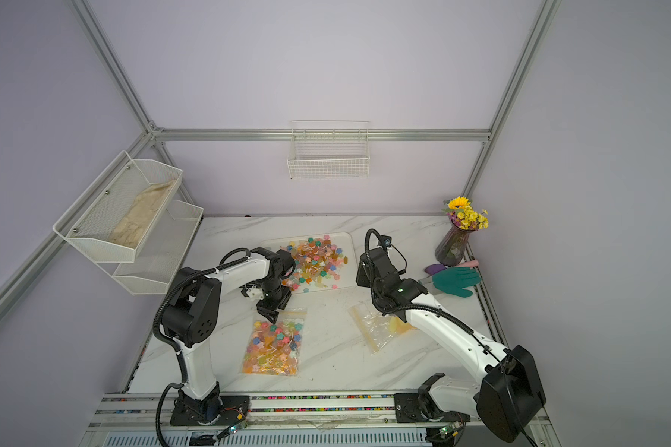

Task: Pour candies out of the ziploc bag
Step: Adjust the ziploc bag at the center of the board.

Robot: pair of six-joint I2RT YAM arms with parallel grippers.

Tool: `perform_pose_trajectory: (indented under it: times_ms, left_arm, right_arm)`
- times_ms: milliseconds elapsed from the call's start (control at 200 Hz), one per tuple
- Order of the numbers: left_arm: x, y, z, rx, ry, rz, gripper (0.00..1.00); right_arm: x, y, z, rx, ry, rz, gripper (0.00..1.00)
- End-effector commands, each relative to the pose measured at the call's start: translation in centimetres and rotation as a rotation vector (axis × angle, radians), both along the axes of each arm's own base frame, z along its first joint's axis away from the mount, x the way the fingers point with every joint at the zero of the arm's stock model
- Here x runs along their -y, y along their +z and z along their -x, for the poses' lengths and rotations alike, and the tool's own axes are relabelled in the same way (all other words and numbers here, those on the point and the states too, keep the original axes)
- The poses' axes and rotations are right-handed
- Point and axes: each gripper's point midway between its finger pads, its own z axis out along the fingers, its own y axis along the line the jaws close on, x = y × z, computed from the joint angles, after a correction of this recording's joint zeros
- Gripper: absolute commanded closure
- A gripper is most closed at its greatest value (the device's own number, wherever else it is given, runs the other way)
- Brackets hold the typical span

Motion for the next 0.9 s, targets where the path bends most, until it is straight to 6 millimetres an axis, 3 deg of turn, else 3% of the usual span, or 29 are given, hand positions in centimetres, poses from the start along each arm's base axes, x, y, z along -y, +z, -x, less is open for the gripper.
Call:
perform_pose_trajectory:
  times_ms: [0, 205, 480, 895]
  left_arm:
    - [0.2, 1.4, -1.1, 0.047, 0.023, -0.004, 0.44]
    - [0.3, 1.4, -1.4, 0.06, 0.033, -0.005, 0.47]
    - [0.4, 1.3, -2.5, 0.081, 0.032, -0.013, 0.35]
    - [-0.6, 0.4, -2.6, 0.057, 0.06, -0.038, 0.35]
  right_arm:
    - [-0.3, 0.2, -0.2, 0.019, 0.013, 0.0, 0.4]
    - [-0.3, 0.2, -0.1, 0.019, 0.013, 0.0, 0.4]
    - [-0.5, 0.2, -0.1, 0.016, 0.022, -0.004, 0.41]
    - [-0.5, 0.3, -0.1, 0.02, 0.026, -0.009, 0.41]
